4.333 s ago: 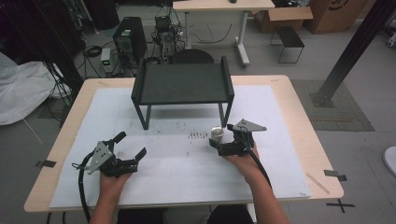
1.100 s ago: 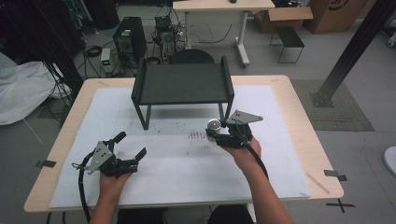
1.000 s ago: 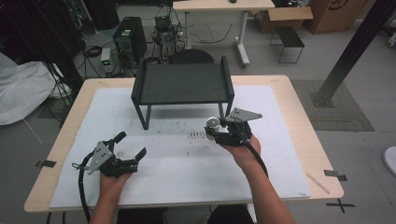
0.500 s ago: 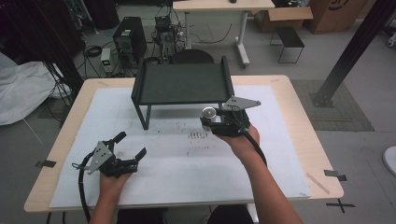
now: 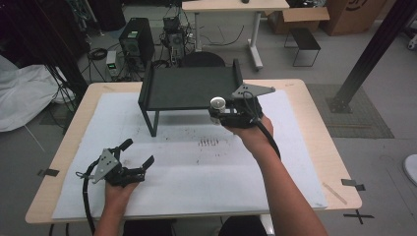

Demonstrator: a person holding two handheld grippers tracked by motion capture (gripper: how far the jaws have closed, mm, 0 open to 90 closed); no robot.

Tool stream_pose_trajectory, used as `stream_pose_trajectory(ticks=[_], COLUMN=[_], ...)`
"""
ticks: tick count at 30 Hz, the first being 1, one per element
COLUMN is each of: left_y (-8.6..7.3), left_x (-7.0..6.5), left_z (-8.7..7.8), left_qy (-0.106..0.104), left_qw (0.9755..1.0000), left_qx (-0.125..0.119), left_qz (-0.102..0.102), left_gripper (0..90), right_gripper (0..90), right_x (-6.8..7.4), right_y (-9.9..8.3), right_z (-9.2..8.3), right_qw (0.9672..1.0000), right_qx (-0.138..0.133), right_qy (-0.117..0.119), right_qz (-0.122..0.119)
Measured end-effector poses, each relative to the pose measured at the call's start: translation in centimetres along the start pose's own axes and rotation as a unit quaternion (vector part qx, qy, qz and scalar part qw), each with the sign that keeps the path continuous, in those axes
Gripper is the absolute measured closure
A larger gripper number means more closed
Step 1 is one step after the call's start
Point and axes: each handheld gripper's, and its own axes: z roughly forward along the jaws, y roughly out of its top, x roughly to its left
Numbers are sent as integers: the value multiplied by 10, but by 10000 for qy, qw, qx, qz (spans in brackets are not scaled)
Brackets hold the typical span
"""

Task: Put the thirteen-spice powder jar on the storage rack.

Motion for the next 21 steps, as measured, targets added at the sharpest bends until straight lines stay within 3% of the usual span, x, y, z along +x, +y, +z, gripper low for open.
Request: stream_pose_trajectory(ticks=[21], left_y=[0], left_x=[0], left_z=[0], left_qy=[-13], left_qw=[10000], left_qx=[15], left_qz=[19], left_gripper=[8], right_gripper=[487], right_x=[-22], right_y=[36], right_z=[27], right_qw=[9995], right_qx=[-113], right_qy=[-201], right_qz=[204])
